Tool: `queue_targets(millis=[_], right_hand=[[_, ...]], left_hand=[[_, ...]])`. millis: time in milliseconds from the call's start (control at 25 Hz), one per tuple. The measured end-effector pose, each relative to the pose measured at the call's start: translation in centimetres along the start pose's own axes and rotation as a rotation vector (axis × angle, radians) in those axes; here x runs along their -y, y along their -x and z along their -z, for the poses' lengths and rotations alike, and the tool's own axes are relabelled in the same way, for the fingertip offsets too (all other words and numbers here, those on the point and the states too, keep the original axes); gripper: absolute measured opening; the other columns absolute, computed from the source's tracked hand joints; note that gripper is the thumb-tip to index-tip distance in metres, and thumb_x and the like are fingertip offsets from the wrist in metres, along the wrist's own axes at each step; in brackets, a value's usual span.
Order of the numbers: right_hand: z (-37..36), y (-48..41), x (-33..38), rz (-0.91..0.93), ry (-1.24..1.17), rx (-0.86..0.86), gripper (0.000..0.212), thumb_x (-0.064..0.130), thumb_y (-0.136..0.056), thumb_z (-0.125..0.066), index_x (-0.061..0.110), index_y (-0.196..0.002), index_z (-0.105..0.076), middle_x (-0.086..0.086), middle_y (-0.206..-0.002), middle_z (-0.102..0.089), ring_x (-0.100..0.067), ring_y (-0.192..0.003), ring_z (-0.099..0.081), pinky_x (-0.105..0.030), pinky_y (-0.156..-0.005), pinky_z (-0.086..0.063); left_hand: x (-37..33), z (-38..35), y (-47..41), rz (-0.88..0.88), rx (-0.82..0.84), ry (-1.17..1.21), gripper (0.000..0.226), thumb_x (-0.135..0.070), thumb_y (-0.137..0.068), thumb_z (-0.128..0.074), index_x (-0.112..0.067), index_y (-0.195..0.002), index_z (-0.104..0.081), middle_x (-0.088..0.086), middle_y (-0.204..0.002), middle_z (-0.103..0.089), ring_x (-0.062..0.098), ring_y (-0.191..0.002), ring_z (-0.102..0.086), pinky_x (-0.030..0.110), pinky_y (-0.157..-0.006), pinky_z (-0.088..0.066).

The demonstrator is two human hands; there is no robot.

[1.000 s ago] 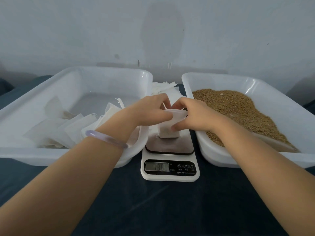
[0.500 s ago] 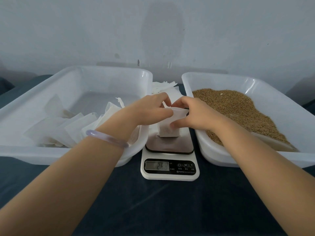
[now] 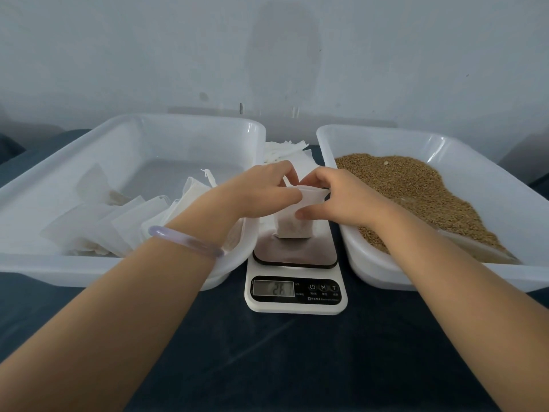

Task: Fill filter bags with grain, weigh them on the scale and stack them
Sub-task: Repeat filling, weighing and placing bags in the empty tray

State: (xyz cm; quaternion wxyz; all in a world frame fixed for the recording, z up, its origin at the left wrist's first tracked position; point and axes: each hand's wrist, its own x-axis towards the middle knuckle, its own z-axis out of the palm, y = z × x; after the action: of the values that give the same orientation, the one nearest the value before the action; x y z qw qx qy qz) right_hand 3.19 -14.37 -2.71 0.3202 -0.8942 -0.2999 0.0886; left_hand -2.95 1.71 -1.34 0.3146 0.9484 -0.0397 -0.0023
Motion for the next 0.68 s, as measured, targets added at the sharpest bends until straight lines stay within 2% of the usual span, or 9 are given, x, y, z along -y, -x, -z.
queue_targets(millis=[120,240,360,440,560,600,640,680], right_hand=[[0.06,0.03,-0.07,0.008,-0.015,0.001,0.051,0.038,-0.064,-0.082,0.025,-0.108,-0.060,0.005,-0.113,-0.063,-0.017,-0.108,-0.057,-0.042,-0.095,-0.046],[0.08,0.06,-0.18,0.027,-0.020,-0.019,0.033,0.033,-0.072,-0.076,0.029,-0.100,-0.059,0.007,-0.107,-0.064,-0.014,-0.102,-0.060,-0.040,-0.091,-0.048],[0.16,0.11,-0.21,0.037,-0.033,-0.025,0.026,0.032,-0.073,-0.075,0.031,-0.095,-0.060,0.007,-0.102,-0.065,-0.014,-0.097,-0.060,-0.035,-0.085,-0.049],[0.17,0.13,-0.19,0.043,-0.007,-0.012,0.020,0.032,-0.072,-0.075,0.034,-0.085,-0.059,0.006,-0.095,-0.065,-0.014,-0.089,-0.060,-0.030,-0.075,-0.046],[0.07,0.13,-0.25,0.071,0.140,-0.037,0.019,0.028,-0.077,-0.071,0.033,-0.065,-0.056,0.006,-0.075,-0.062,-0.014,-0.075,-0.053,-0.023,-0.058,-0.035],[0.09,0.19,-0.18,0.098,0.151,-0.065,0.020,0.029,-0.077,-0.071,0.033,-0.063,-0.057,0.007,-0.071,-0.062,-0.013,-0.073,-0.053,-0.022,-0.057,-0.034],[0.16,0.29,-0.08,0.131,0.129,-0.094,0.018,0.031,-0.077,-0.072,0.033,-0.064,-0.059,0.008,-0.070,-0.063,-0.011,-0.072,-0.055,-0.022,-0.057,-0.036],[0.29,0.43,0.01,0.167,0.081,-0.123,0.015,0.035,-0.076,-0.072,0.032,-0.065,-0.063,0.009,-0.071,-0.065,-0.009,-0.072,-0.058,-0.022,-0.058,-0.039]], left_hand=[[0.11,-0.03,-0.14,-0.007,-0.002,0.003,0.015,-0.027,-0.089,-0.052,-0.025,-0.103,-0.049,-0.004,-0.096,-0.059,-0.002,-0.076,-0.048,0.021,-0.063,-0.036],[0.21,-0.05,-0.24,-0.009,-0.001,-0.002,0.013,-0.030,-0.090,-0.051,-0.025,-0.101,-0.050,-0.008,-0.089,-0.057,0.000,-0.074,-0.048,0.023,-0.062,-0.035],[0.27,-0.06,-0.26,-0.009,-0.002,-0.011,0.012,-0.031,-0.091,-0.049,-0.025,-0.101,-0.050,-0.006,-0.093,-0.058,0.001,-0.076,-0.048,0.023,-0.063,-0.035],[0.18,-0.04,-0.23,0.008,0.013,-0.018,0.014,-0.033,-0.090,-0.049,-0.026,-0.103,-0.051,-0.005,-0.099,-0.058,0.007,-0.082,-0.051,0.025,-0.067,-0.036],[-0.03,-0.12,-0.10,0.036,0.068,-0.148,0.028,-0.044,-0.082,-0.053,-0.024,-0.101,-0.057,-0.009,-0.093,-0.058,0.015,-0.091,-0.053,0.028,-0.079,-0.038],[-0.11,-0.19,-0.09,0.026,0.058,-0.209,0.027,-0.041,-0.080,-0.057,-0.022,-0.099,-0.061,-0.008,-0.088,-0.059,0.016,-0.091,-0.054,0.031,-0.090,-0.037],[-0.19,-0.28,-0.11,0.012,0.030,-0.253,0.024,-0.036,-0.080,-0.060,-0.019,-0.096,-0.065,-0.005,-0.086,-0.062,0.017,-0.092,-0.054,0.038,-0.104,-0.026],[-0.32,-0.37,-0.15,0.004,-0.003,-0.270,0.023,-0.034,-0.081,-0.061,-0.017,-0.094,-0.069,-0.001,-0.086,-0.066,0.018,-0.093,-0.055,0.043,-0.111,-0.012]])
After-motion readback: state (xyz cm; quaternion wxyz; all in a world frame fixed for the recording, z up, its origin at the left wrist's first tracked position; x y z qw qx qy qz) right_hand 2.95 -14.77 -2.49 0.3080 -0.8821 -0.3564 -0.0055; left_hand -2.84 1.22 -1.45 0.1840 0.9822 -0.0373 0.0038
